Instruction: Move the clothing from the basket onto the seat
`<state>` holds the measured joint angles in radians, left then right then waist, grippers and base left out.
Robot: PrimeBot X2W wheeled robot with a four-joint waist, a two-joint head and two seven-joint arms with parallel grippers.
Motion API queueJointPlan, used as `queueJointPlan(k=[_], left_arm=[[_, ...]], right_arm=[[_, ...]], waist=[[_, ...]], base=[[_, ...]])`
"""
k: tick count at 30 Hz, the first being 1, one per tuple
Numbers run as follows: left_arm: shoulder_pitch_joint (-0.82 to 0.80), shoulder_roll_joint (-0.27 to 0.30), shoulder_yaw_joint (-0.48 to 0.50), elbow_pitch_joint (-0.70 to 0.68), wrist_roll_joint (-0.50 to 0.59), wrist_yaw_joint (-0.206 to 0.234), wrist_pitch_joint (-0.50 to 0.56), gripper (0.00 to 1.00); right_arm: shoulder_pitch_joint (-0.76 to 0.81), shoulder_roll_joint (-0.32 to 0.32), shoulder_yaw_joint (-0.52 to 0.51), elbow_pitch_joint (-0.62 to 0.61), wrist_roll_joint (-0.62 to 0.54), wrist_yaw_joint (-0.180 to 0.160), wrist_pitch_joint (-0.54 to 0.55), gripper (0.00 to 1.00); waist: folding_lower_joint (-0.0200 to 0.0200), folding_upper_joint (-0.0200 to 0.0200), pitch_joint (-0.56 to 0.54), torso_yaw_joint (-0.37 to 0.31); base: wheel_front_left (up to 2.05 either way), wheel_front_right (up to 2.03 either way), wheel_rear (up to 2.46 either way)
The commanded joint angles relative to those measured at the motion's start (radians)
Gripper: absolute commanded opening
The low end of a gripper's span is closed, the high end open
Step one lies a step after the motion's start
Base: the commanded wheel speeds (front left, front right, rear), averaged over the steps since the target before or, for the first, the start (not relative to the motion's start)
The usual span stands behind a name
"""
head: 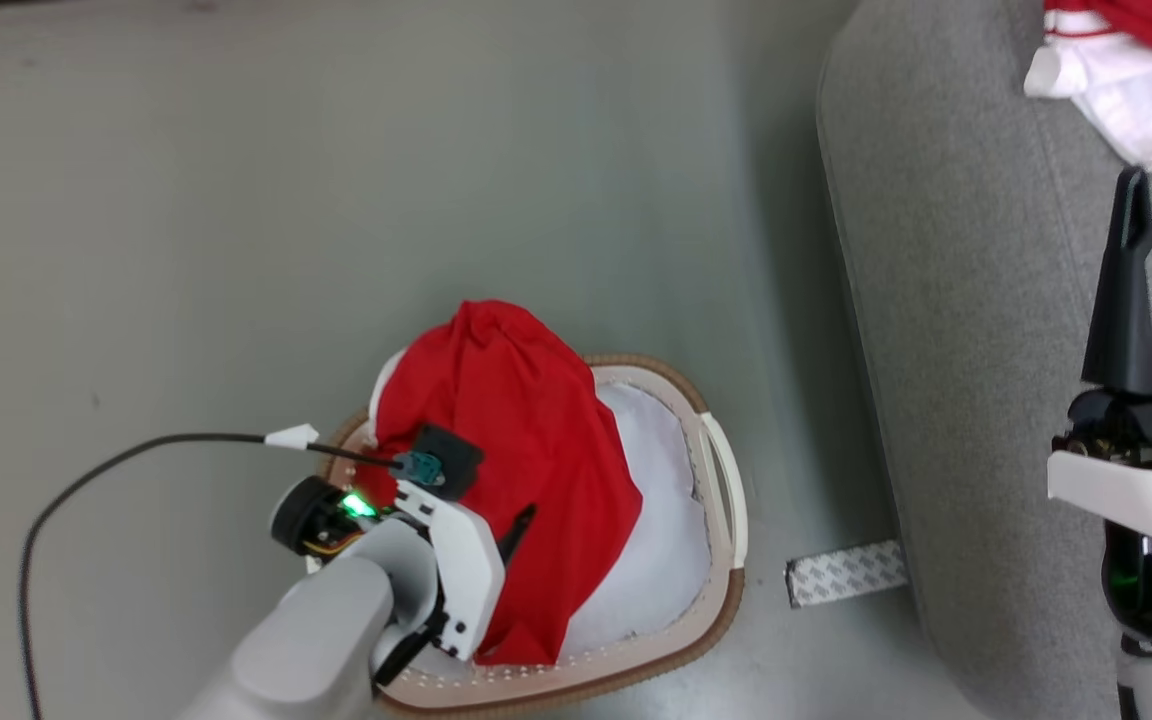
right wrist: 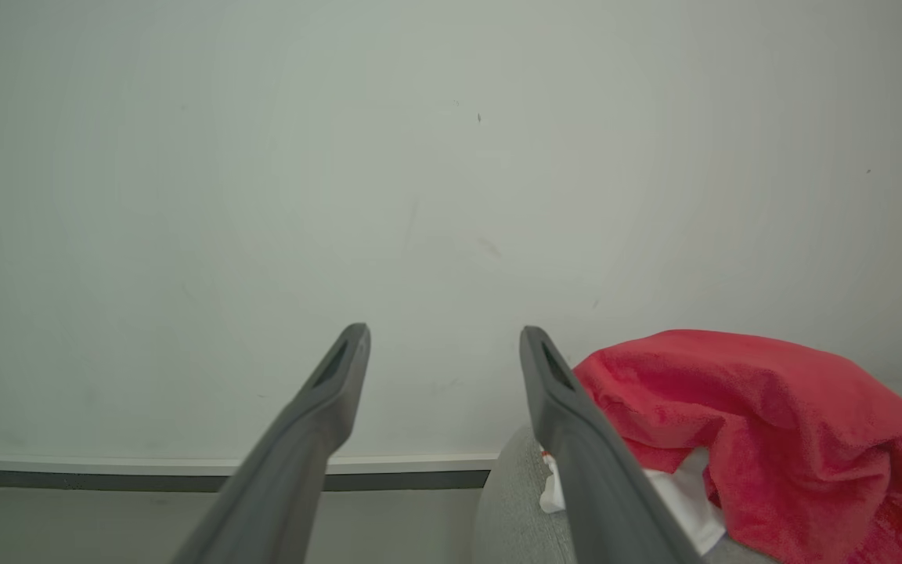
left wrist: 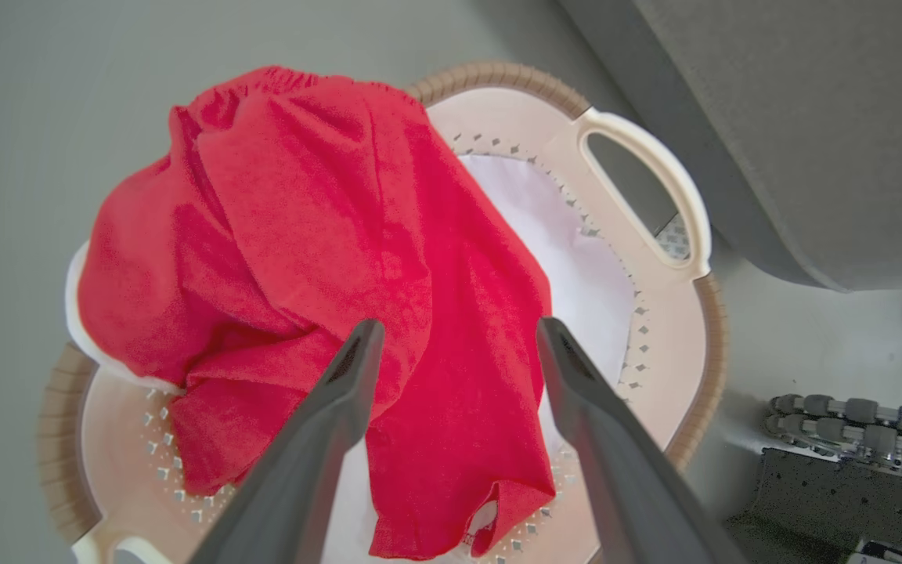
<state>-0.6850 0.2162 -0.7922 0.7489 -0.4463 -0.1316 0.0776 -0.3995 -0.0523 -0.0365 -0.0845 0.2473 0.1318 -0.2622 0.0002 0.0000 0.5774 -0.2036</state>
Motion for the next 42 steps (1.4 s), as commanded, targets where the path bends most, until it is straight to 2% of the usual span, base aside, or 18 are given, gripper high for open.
queueJointPlan(k=[1,12,23,27,34,35,36,37,42], left_arm=[[-0.023,0.011,-0.019,0.032,-0.021,0.002,0.012,1.00],[-0.180,0.015,-0.111,0.217,-0.091,0.002,0.070,1.00],[-0.281,0.007,-0.151,0.277,-0.174,0.002,0.059,1.00],[-0.315,0.005,-0.142,0.327,-0.190,0.001,0.057,1.00],[-0.334,0.004,-0.200,0.400,-0.165,0.002,0.088,1.00],[-0.336,0.002,-0.205,0.407,-0.166,0.002,0.092,0.63],[-0.337,-0.001,-0.209,0.411,-0.165,0.002,0.091,0.34],[-0.339,-0.004,-0.210,0.414,-0.170,0.002,0.083,0.00],[-0.337,-0.018,-0.222,0.408,-0.193,0.002,0.038,0.00]], right_arm=[[-0.029,0.004,0.004,-0.013,-0.007,-0.002,-0.002,1.00],[-0.106,0.003,0.001,-0.082,0.029,-0.002,-0.002,1.00],[-0.118,0.003,0.019,-0.129,0.106,-0.002,-0.002,1.00],[-0.119,0.003,0.032,-0.131,0.130,-0.002,-0.002,1.00],[-0.117,0.003,0.043,-0.124,0.156,-0.002,-0.002,1.00],[-0.115,0.003,0.041,-0.124,0.155,-0.002,-0.002,1.00],[-0.113,0.003,0.039,-0.124,0.156,-0.002,-0.002,1.00],[-0.112,0.003,0.037,-0.124,0.156,-0.002,-0.002,1.00],[-0.108,0.003,0.028,-0.116,0.148,-0.002,-0.002,1.00]], waist=[[-0.0002,0.0000,0.055,-0.023],[-0.0002,0.0000,0.193,-0.068],[-0.0002,0.0000,0.272,-0.111],[-0.0002,0.0000,0.294,-0.130],[-0.0002,0.0000,0.313,-0.162],[-0.0002,0.0000,0.313,-0.164],[-0.0002,0.0000,0.313,-0.165],[-0.0002,0.0000,0.313,-0.165],[-0.0002,0.0000,0.298,-0.156]], base=[[0.00,0.00,0.00],[0.00,0.00,0.00],[0.00,0.00,0.00],[0.00,0.00,0.00],[0.00,0.00,0.00],[0.00,0.00,0.00],[0.00,0.00,0.00],[0.00,0.00,0.00],[0.00,0.00,0.00]])
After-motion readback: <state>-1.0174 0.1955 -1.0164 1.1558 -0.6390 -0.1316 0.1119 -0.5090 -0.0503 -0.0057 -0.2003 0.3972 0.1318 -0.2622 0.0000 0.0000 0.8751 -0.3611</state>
